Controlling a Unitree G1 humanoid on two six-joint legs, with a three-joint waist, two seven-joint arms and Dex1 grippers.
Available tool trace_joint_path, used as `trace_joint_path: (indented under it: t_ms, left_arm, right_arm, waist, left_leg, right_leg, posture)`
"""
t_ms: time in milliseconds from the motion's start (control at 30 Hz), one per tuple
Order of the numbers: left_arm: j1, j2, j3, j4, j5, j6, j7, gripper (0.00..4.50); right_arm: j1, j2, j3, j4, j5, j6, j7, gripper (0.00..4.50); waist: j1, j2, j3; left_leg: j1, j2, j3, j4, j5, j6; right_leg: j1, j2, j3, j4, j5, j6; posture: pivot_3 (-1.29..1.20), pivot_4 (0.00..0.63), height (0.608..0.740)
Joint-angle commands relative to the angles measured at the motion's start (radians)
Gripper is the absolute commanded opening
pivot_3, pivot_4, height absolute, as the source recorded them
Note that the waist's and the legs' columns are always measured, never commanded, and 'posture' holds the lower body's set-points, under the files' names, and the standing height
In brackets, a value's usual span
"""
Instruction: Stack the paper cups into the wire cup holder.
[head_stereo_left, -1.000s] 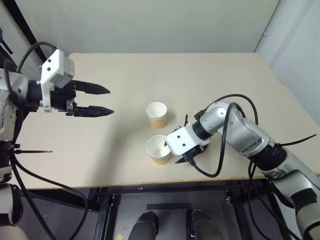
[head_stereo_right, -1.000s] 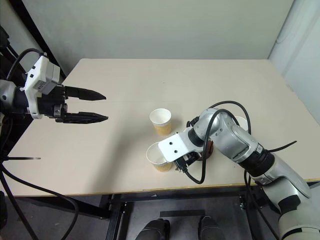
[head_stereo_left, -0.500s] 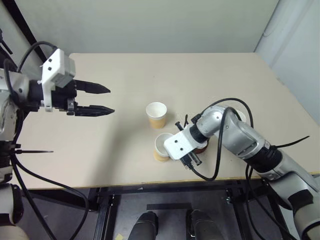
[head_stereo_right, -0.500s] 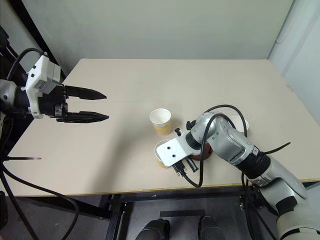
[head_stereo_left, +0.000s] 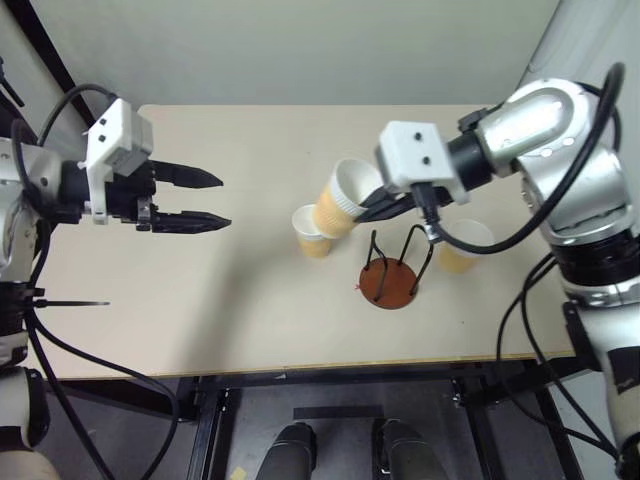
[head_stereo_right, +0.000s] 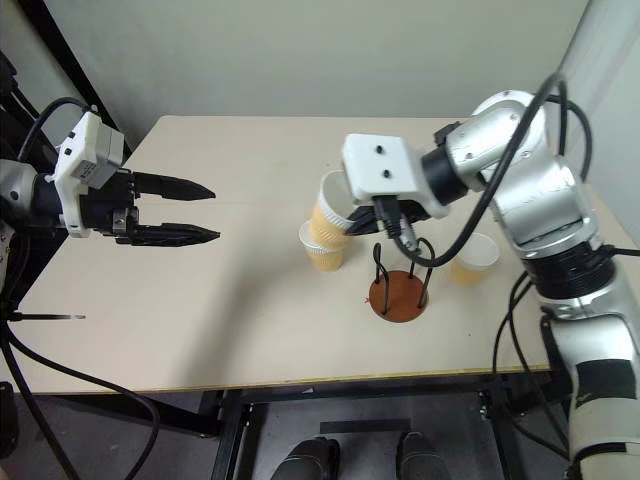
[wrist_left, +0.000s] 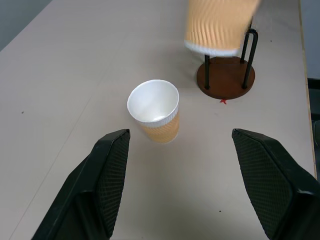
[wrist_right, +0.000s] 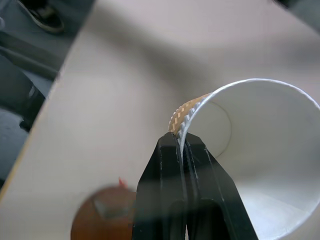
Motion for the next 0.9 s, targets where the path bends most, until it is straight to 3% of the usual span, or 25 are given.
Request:
trace_joint_path:
  t_ms: [33, 367, 900]
  left_arm:
    - [-0.024, 0.003, 0.024, -0.006, -0.008, -0.007, -0.001, 3.50]
    - [-0.042, -0.014, 0.013, 0.006, 0.003, -0.015, -0.008, 3.50]
    - [-0.056, -0.024, 0.009, 0.012, 0.010, -0.013, -0.013, 3.50]
  right_arm:
    - [-0.026, -0.074, -0.027, 0.014, -0.019, -0.071, 0.046, 0.01]
    - [-0.024, -0.197, 0.008, -0.044, 0.040, -0.091, 0.108, 0.01]
    - [0.036, -0.252, 0.112, -0.034, -0.016, -0.245, 0.108, 0.01]
  waist:
    - [0.000, 0.000, 0.000]
    - [-0.006, 0.000, 0.000]
    - [-0.006, 0.000, 0.000]
  left_leg:
    - [0.000, 0.000, 0.000, 0.000, 0.000, 0.000]
    - [0.002, 0.002, 0.000, 0.000, 0.000, 0.000]
    - [0.001, 0.002, 0.000, 0.002, 0.000, 0.000]
  right_leg:
    - [0.000, 0.000, 0.000, 0.000, 0.000, 0.000]
    - [0.000, 0.001, 0.000, 0.002, 0.000, 0.000]
    - [0.001, 0.001, 0.000, 0.002, 0.000, 0.001]
  posture:
    - [0.00, 0.150, 0.740]
    - [0.00, 0.150, 0.740]
    - [0.00, 0.150, 0.740]
